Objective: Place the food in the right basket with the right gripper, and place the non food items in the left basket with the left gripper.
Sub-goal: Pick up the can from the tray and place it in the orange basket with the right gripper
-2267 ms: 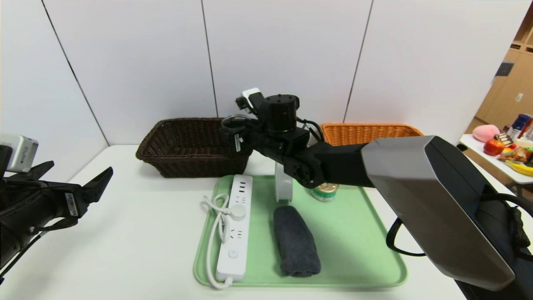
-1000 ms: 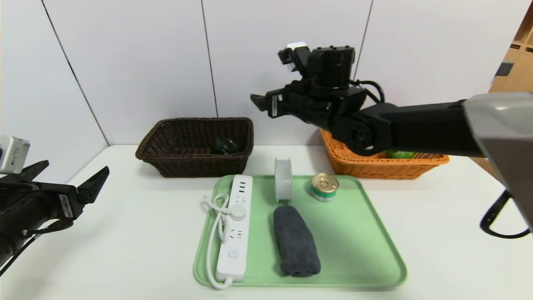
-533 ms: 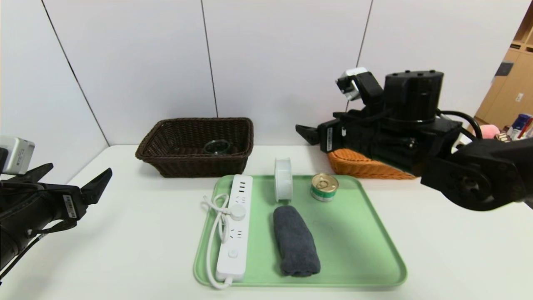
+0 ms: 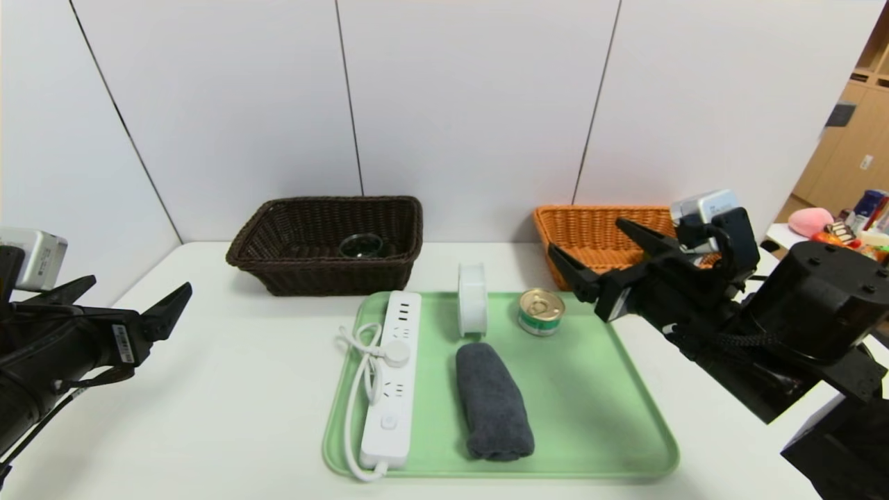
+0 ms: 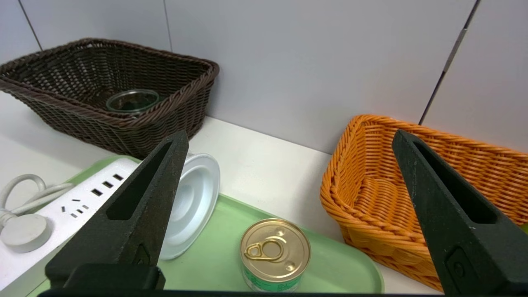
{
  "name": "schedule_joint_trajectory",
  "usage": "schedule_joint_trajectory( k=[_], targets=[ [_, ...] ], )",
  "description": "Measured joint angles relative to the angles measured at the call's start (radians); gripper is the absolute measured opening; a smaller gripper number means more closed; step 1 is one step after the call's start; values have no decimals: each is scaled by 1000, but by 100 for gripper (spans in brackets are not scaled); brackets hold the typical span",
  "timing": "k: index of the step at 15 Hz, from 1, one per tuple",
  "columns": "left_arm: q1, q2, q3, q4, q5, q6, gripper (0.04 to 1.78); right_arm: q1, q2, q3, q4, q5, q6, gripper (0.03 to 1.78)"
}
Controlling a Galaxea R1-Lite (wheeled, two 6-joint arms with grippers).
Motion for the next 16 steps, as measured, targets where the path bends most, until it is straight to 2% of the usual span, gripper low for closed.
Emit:
schedule_joint_trajectory(
  k=[2, 6, 16],
  targets=[
    [0, 2, 1, 0, 0, 0, 169, 0, 29, 53, -57, 0, 7, 169],
    [0, 2, 4, 0, 0, -2, 169, 8, 88, 106, -61, -2, 53, 169],
    [0, 0, 9, 0, 0, -2, 169, 9, 240, 91, -61, -17, 104, 169]
  ],
)
